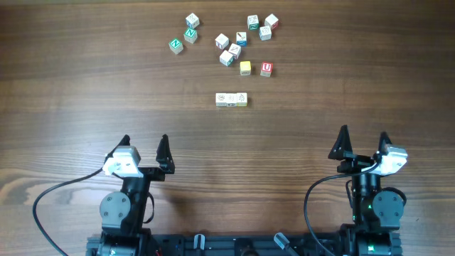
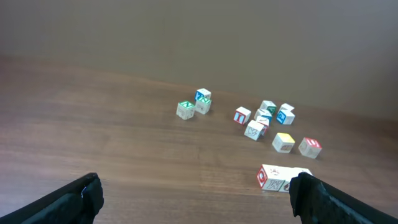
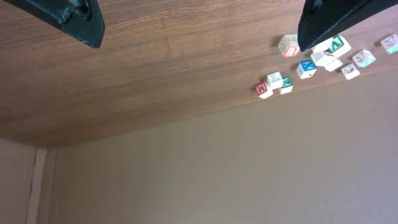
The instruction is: Form a horizontal line
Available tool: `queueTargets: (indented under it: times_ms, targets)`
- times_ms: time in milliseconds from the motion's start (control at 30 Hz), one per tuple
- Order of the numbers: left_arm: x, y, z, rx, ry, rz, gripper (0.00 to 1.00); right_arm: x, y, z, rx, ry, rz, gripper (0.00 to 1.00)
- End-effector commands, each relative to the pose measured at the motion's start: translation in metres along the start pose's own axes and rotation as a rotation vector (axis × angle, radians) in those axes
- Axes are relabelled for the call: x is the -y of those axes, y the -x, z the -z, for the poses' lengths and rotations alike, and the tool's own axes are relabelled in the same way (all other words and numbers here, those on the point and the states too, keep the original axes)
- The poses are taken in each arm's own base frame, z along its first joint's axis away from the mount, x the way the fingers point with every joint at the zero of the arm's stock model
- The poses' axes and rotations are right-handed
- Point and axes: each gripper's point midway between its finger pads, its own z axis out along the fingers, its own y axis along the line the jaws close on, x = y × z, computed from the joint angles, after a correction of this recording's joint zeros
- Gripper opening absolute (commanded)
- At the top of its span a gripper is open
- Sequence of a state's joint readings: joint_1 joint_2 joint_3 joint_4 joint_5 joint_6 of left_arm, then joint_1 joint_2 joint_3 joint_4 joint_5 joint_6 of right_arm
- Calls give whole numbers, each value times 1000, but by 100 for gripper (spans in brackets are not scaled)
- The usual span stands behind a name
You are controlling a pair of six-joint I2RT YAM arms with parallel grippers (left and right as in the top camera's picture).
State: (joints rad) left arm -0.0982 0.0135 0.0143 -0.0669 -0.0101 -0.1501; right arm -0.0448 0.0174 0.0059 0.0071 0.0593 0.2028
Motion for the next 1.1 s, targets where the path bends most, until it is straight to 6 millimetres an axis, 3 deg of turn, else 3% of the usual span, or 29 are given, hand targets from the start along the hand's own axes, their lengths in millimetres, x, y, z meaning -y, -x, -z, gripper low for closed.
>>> queueTargets:
  times_ms: [0,200,1067]
  targets:
    - [-3,13,0,65,20,-41,100,-3,3,1,12,16,16,100]
    - [-3,-4,0,-7,10,-98,100,-3,3,1,12,16,16,100]
    - [-9,-2,0,-3,25,-79,100,-3,3,1,12,16,16,100]
